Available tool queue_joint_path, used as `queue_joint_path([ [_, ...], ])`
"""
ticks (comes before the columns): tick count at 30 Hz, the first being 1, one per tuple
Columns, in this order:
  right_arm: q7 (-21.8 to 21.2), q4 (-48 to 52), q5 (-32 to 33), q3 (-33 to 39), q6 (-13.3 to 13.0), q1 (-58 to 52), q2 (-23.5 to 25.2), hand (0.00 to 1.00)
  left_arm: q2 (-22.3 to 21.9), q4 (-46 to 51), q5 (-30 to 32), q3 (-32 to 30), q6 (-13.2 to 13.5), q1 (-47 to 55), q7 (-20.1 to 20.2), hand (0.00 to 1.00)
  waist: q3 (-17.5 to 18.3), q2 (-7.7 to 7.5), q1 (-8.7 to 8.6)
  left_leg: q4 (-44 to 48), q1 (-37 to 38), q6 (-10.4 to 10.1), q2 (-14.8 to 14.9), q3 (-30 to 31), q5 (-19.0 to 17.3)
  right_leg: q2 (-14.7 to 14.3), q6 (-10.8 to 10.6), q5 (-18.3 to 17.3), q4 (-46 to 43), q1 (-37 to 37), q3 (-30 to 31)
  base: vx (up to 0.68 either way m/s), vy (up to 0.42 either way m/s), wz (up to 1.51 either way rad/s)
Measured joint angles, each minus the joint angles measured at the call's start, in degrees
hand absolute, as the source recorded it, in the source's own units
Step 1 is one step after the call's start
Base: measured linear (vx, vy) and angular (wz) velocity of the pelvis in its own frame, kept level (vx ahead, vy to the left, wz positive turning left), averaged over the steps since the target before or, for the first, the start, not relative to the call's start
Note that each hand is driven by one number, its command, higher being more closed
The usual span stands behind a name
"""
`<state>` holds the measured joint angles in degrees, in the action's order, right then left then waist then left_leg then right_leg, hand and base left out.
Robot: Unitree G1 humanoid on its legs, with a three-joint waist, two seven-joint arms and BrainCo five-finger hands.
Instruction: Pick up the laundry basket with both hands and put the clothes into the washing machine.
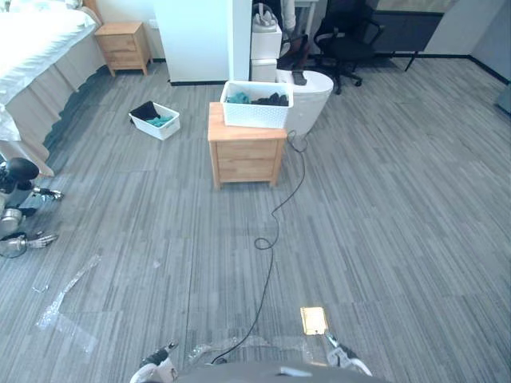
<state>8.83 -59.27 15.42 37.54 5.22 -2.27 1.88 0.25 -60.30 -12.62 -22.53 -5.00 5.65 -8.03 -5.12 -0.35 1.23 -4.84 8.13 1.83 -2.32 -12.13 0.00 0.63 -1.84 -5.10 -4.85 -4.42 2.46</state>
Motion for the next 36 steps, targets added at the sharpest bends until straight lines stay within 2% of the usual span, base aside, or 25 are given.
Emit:
queue_joint_path([
  [1,-0.04,-0.94,-4.56,1.00,1.44,-0.04,-0.31,0.00,0.17,-0.25,0.57,-0.04,-0.25,-0.10,0.18,0.00,0.00,0.02,-0.14,0.00,0.02,0.00,0.00,-0.01,0.00,0.00,-0.01,0.04,0.07,-0.09,0.01,0.00,0.000,0.00],
  [2,-0.02,-0.89,-6.41,1.86,1.84,0.22,-0.28,0.00,0.25,-0.45,0.57,-0.10,-0.33,-0.14,0.28,0.00,-0.01,0.03,-0.27,0.00,0.05,0.00,0.00,-0.03,0.00,-0.01,-0.03,0.09,0.14,-0.26,0.03,0.00,0.000,0.00],
  [3,-0.08,-0.83,-14.38,2.14,2.87,1.00,-0.61,0.00,0.53,-1.16,1.32,-0.16,-0.68,-0.52,0.57,0.00,0.00,0.06,-0.49,-0.01,0.13,0.00,0.00,0.00,0.00,-0.01,-0.06,0.34,0.63,-0.51,-0.01,0.00,0.000,0.00],
  [5,-0.12,-1.70,-21.55,2.00,3.74,2.00,-0.97,0.00,0.65,-1.20,2.54,0.01,-0.77,-0.76,0.75,0.00,0.00,0.06,-0.37,-0.01,0.15,0.00,0.00,0.17,0.00,-0.01,-0.09,0.60,1.16,-0.75,-0.15,-0.02,-0.019,0.04],
  [6,-0.10,-2.40,-22.42,2.00,3.74,2.51,-0.94,0.00,0.72,-1.23,2.84,0.12,-0.78,-0.81,0.75,0.00,0.01,0.05,-0.32,-0.01,0.14,0.00,-0.01,0.31,0.01,0.00,-0.07,0.70,1.40,-0.87,-0.26,-0.03,-0.040,0.06],
  [17,0.07,-2.57,-21.82,-0.85,3.51,3.39,-0.97,0.00,1.95,-4.07,5.02,0.22,-1.25,-0.29,0.55,0.00,-0.13,0.17,-0.22,-0.03,0.20,0.00,-0.05,1.02,0.00,0.02,-0.03,0.77,2.17,-1.57,-1.02,-0.01,-0.036,0.04],
  [21,0.10,-2.56,-19.26,-2.21,3.28,3.39,-0.99,0.00,2.05,-4.51,2.66,0.26,-1.23,-0.16,0.57,0.00,-0.14,0.15,-0.23,-0.04,0.21,0.00,-0.07,1.01,0.00,0.02,-0.03,0.77,2.20,-1.58,-1.01,-0.02,-0.028,0.00],
  [36,0.08,-2.89,-17.44,-3.01,3.25,3.29,-1.15,0.00,2.06,-4.53,1.51,-0.13,-1.24,-0.01,0.86,0.00,-0.46,0.03,0.20,-0.08,-0.19,-0.04,0.00,-0.26,-0.06,-0.10,-0.12,1.87,3.55,-1.40,0.19,-0.02,-0.031,-0.04],
])
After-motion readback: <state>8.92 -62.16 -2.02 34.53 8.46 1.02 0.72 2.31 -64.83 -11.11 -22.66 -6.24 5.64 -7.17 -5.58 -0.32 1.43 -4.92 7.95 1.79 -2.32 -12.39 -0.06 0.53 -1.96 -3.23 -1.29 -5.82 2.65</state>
